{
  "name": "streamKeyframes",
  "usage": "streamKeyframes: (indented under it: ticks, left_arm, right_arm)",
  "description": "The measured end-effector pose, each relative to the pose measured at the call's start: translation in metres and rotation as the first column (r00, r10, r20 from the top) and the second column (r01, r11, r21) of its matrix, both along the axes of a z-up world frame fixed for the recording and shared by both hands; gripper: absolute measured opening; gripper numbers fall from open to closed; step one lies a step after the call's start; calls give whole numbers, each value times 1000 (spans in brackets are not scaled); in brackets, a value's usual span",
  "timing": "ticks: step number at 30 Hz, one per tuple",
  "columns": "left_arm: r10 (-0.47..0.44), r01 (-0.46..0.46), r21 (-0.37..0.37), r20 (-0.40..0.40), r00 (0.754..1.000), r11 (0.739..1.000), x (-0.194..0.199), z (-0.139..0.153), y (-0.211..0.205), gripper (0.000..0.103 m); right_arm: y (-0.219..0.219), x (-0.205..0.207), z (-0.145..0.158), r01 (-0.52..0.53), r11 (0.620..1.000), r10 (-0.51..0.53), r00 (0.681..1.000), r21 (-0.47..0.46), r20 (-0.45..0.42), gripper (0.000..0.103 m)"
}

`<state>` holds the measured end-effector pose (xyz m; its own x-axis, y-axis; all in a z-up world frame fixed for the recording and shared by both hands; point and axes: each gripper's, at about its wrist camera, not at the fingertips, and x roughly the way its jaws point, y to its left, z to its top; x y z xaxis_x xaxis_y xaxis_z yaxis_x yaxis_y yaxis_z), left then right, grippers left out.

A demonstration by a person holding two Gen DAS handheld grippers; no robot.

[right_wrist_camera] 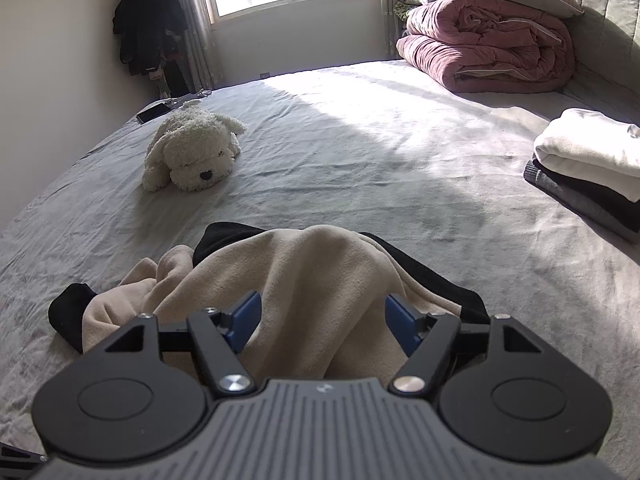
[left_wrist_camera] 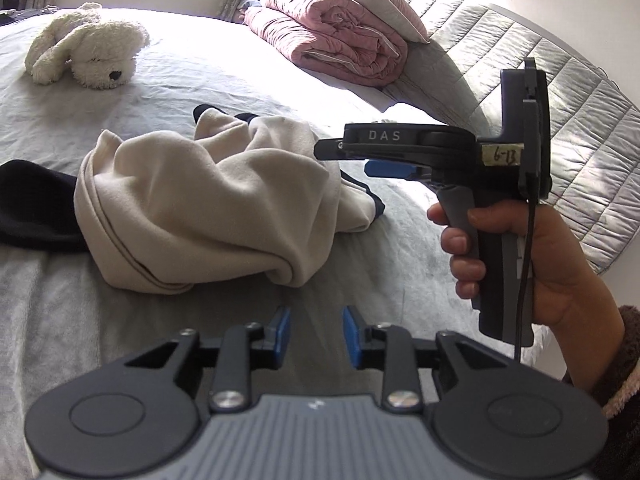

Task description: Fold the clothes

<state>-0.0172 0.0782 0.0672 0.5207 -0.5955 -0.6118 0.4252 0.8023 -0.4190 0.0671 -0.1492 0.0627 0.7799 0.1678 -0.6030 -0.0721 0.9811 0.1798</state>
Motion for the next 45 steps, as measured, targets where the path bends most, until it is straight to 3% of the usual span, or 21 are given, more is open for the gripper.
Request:
streamKeyframes:
  ticks: [4,12,17,22,33,41,45]
  left_arm:
    - [-2,2,-5,13,1000,1000,-1,8,3,35]
    - [88,-88,-1,64,994,996,11,15,15,52]
    - [148,-152,40,89,985,988,22,14,21,64]
    - [208,-214,71,85,974,974,35,9,27,71]
    - [325,-325,29,10,946,945,63,-3,44,71]
    - [399,-400,-8,-57,915,917,85,-13,52,71]
    - [422,-429,-52,-109,900,902,91,-22,54,62]
  right_arm:
    - [-4,2,0,13,1000,-13,1000,4,1,75]
    - [-16,8,-6,59,998,-58,998,27,-31,77]
    - [-22,11,-12,79,996,-77,995,42,-59,77]
    - [-27,11,-14,93,995,-91,994,36,-63,81]
    - [-46,12,-18,123,992,-120,989,39,-82,85]
    - [-55,15,-21,139,986,-129,985,95,-112,85]
    - [-53,14,-15,139,984,-128,987,113,-98,85]
